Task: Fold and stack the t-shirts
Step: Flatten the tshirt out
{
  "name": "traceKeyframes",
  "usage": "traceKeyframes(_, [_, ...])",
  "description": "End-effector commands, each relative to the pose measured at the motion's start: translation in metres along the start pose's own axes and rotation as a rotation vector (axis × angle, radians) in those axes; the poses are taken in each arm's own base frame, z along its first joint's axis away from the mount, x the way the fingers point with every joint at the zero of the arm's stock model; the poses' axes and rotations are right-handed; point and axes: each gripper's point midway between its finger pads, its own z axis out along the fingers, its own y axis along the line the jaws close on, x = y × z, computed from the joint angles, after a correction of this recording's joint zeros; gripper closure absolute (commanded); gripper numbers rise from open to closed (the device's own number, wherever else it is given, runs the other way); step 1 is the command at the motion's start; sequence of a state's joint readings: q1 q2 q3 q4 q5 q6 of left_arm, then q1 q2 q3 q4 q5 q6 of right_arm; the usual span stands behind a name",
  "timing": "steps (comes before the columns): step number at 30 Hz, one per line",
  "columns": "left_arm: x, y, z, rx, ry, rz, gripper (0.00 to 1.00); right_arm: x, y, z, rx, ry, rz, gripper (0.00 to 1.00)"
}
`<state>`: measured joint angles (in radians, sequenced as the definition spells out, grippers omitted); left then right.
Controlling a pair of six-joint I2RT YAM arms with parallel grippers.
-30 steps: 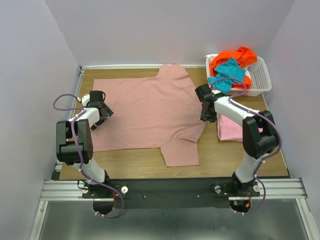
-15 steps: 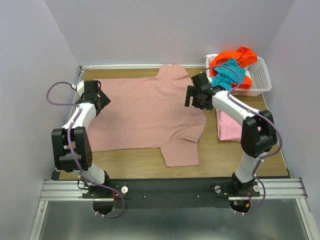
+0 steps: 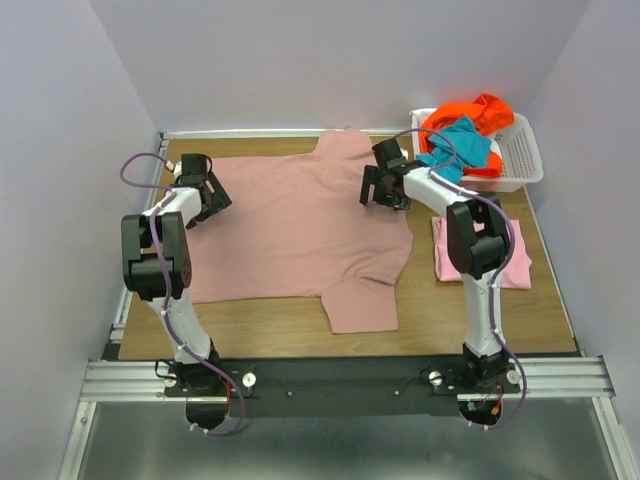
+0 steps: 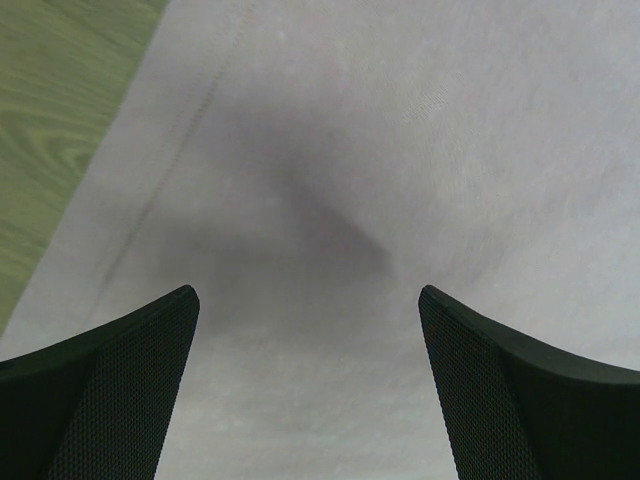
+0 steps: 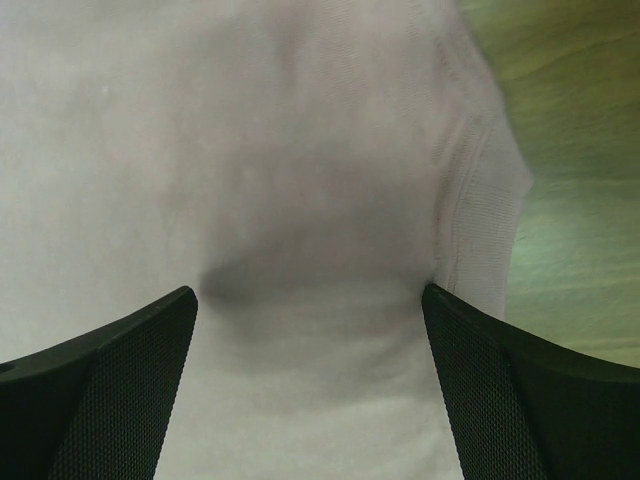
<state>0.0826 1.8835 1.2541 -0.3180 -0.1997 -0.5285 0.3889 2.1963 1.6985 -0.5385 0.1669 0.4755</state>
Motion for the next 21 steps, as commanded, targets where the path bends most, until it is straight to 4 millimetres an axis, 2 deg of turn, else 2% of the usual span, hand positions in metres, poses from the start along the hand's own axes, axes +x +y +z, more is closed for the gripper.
traceKeyframes(1, [-0.007, -0.024, 0.005, 0.085, 0.013, 0.042, 0.01, -0.006, -0.021, 0.02, 0.027, 0.015, 0.035, 0.0])
traceKeyframes(3, [0.0, -0.031, 0.016, 0.102, 0.041, 0.061, 0.01, -0.004, -0.027, 0.029, 0.043, 0.026, 0.042, 0.0])
traceKeyframes(4, [-0.006, -0.038, 0.016, 0.117, 0.033, 0.061, 0.01, -0.003, -0.031, 0.034, 0.055, 0.029, 0.042, 0.0])
traceKeyframes(5, [0.0, -0.039, 0.024, 0.118, 0.056, 0.065, 0.01, -0.007, -0.032, 0.036, 0.061, 0.02, 0.043, 0.0])
traceKeyframes(7, [-0.007, -0.045, 0.028, 0.121, 0.05, 0.061, 0.01, -0.011, -0.035, 0.041, 0.066, 0.017, 0.042, 0.0])
traceKeyframes(8, [-0.002, -0.046, 0.034, 0.113, 0.072, 0.064, 0.01, -0.014, -0.039, 0.046, 0.069, 0.017, 0.054, 0.0])
traceKeyframes(10, [-0.01, -0.052, 0.036, 0.119, 0.062, 0.063, 0.01, -0.018, -0.041, 0.05, 0.054, 0.02, 0.066, 0.0])
traceKeyframes(12, [-0.009, -0.053, 0.042, 0.108, 0.07, 0.065, 0.01, -0.026, -0.042, 0.05, 0.042, 0.01, 0.073, 0.0])
traceKeyframes(13, [-0.018, -0.057, 0.041, 0.116, 0.055, 0.062, 0.01, -0.029, -0.042, 0.05, 0.036, 0.007, 0.066, 0.0])
traceKeyframes(14, [-0.016, -0.057, 0.043, 0.11, 0.067, 0.064, 0.01, -0.033, -0.04, 0.047, 0.025, -0.002, 0.058, 0.0])
traceKeyframes(16, [-0.027, -0.062, 0.039, 0.118, 0.051, 0.061, 0.01, -0.041, -0.028, 0.038, -0.043, -0.007, 0.028, 0.0])
traceKeyframes(19, [-0.04, -0.064, 0.023, 0.118, 0.022, 0.052, 0.01, -0.058, -0.011, 0.009, -0.128, -0.044, -0.001, 0.0])
traceKeyframes(20, [-0.05, -0.066, 0.007, 0.126, -0.006, 0.045, 0.01, -0.062, -0.011, 0.002, -0.133, -0.058, -0.017, 0.0])
traceKeyframes(21, [-0.049, -0.061, 0.001, 0.106, -0.013, 0.031, 0.01, -0.072, -0.001, -0.019, -0.184, -0.086, -0.029, 0.0])
